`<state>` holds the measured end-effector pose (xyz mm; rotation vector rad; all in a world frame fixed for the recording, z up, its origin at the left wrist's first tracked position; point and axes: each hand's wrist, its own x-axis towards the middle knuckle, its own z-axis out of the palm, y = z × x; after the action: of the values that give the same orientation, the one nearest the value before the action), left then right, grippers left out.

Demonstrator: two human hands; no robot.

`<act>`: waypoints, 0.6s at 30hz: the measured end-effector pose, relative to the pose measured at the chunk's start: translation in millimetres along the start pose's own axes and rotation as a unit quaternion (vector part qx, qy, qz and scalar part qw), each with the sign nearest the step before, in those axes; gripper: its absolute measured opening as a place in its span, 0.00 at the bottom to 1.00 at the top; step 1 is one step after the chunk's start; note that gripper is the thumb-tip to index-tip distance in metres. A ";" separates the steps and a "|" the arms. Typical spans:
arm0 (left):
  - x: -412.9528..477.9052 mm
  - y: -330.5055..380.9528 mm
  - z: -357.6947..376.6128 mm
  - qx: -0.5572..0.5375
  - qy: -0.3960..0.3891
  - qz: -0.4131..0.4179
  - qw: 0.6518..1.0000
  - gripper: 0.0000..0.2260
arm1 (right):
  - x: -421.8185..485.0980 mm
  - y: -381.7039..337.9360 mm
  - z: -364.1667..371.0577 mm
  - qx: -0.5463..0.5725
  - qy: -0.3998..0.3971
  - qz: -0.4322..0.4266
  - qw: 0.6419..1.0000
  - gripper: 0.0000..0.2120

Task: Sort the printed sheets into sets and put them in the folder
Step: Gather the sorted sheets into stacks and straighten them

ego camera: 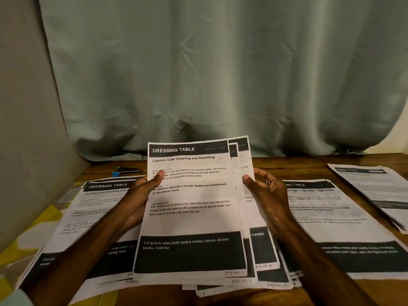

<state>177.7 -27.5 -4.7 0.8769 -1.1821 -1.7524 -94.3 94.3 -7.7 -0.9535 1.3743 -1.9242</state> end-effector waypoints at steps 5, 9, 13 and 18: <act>1.0 4.1 -14.6 -0.046 -0.056 -0.032 0.997 0.19 | 0.7 -3.8 -6.3 0.021 0.000 0.017 1.000 0.15; -0.2 8.6 -21.6 -0.074 -0.075 -0.050 0.993 0.19 | 4.8 -2.4 -10.7 0.006 0.010 0.026 1.000 0.10; -2.9 11.1 -20.8 -0.079 -0.074 -0.055 0.993 0.18 | 4.5 -3.2 -11.0 -0.002 0.008 0.037 0.999 0.10; -4.4 12.1 -20.4 -0.088 -0.074 -0.059 0.992 0.15 | 1.8 -7.1 -11.4 0.003 -0.002 0.044 0.999 0.09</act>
<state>200.3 -33.6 0.7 0.7343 -1.0680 -2.0133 -105.0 101.2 -2.9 -0.8792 1.3843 -1.8577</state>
